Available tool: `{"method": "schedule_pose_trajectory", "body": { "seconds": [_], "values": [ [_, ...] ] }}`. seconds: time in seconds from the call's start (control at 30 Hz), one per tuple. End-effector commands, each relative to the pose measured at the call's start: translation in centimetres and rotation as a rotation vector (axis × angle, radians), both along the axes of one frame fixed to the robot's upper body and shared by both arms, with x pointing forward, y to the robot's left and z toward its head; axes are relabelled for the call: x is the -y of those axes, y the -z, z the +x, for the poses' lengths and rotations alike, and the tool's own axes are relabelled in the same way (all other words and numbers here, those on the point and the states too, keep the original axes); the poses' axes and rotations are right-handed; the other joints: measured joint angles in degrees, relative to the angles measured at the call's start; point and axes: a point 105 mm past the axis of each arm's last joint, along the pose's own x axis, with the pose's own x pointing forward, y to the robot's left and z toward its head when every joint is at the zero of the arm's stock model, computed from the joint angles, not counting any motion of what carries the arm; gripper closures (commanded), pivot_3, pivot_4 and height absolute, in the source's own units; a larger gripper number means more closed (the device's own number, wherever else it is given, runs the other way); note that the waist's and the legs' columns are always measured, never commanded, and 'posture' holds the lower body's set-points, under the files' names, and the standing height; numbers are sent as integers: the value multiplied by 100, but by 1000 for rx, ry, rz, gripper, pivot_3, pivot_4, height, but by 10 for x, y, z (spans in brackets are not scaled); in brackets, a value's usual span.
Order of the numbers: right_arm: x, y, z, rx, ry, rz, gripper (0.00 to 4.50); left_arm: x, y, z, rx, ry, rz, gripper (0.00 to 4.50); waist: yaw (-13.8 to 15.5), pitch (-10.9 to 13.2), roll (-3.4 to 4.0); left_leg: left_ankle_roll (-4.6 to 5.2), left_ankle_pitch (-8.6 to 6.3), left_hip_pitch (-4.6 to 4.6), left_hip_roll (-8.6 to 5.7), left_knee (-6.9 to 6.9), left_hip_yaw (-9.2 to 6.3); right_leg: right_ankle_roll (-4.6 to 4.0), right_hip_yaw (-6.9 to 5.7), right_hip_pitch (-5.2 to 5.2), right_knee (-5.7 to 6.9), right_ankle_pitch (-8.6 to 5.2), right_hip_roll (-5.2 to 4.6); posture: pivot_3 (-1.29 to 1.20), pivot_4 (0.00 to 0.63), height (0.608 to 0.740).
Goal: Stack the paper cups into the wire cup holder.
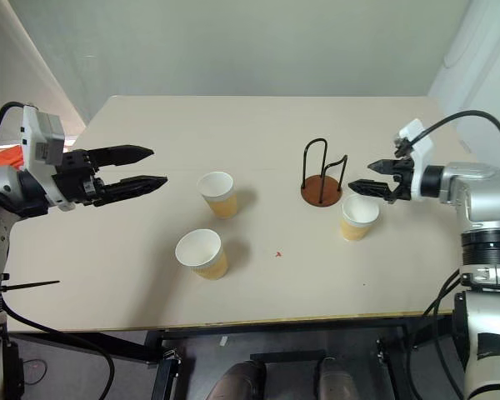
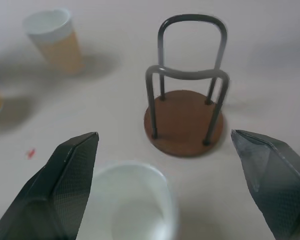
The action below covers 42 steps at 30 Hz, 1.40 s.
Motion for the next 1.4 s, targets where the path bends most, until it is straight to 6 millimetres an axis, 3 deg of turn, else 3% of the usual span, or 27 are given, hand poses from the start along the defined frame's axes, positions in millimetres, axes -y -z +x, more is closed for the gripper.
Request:
{"method": "schedule_pose_trajectory", "body": {
  "seconds": [0.03, 0.2, 0.3, 0.93, 1.1, 1.27, 1.4],
  "values": [
    [-19, -21, 0, 26, 13, 60, 0, 11, -13, -2, 64, 15, 57, 977, 2, 0, 0, 0, 0, 0, 0, 0, 0, 0, 0, 0, 0, 0, 0, 0, 150, 740],
    [-25, -16, 5, -15, 73, 102, 0, 12, -12, -8, 16, 32, 38, 977, 31, 0, -1, 2, -1, -3, -4, 1, -1, -1, -1, 1, -4, 0, -1, 0, 150, 740],
    [-30, -17, 8, -20, 83, 133, 0, 13, -13, -12, 2, 38, 24, 22, 35, 0, -1, 2, -1, -5, -5, 1, -2, -1, -1, 0, -5, 0, -2, 0, 150, 740],
    [-49, 0, 28, -82, 153, 167, 0, 10, -7, -20, 36, -21, 96, 22, 38, 0, -1, -3, -4, -6, -4, -2, -2, -3, -1, -7, -3, -1, -1, 0, 150, 740],
    [-63, 5, 35, -85, 160, 207, 0, 12, -6, -20, 38, -25, 96, 22, 33, 0, -1, -5, -3, -3, -2, -2, -3, -4, -1, -7, 2, -1, 0, 0, 150, 740],
    [-77, -4, 40, -68, 145, 244, 0, 15, -6, -20, 37, -21, 98, 22, 33, 0, 0, -6, -3, -6, -3, -2, -3, -4, -1, -12, 3, -1, 0, 0, 150, 740],
    [-75, -6, 42, -59, 157, 247, 885, 16, -5, -19, 36, -22, 97, 0, 37, 0, 0, -8, -10, -6, -3, -3, -3, -7, -1, -12, 0, -3, 0, 0, 150, 740]
  ]
}}
